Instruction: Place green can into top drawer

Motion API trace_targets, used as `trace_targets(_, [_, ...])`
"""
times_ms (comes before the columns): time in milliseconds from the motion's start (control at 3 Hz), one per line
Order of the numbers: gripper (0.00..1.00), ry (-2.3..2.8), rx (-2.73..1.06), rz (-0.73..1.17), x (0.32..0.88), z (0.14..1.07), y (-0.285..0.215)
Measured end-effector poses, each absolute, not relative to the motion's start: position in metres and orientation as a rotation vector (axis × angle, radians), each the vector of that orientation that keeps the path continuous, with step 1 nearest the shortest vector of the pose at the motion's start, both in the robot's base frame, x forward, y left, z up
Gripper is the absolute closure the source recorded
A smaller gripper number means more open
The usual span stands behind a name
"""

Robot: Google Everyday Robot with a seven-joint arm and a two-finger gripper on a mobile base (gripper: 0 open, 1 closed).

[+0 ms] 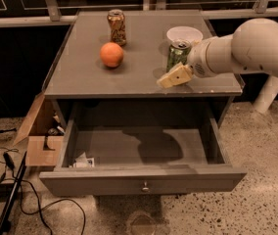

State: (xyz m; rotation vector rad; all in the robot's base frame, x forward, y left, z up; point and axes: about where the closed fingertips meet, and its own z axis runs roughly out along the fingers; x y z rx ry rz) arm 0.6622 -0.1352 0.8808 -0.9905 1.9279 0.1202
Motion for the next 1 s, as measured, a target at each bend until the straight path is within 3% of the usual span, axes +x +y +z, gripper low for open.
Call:
trace_targets(333, [0.10, 1.894, -0.968, 0.155, 0.675, 0.877, -0.126])
trace_targets(1000, [0.52, 1.860, -0.951, 0.193, 0.686, 0.875, -0.114])
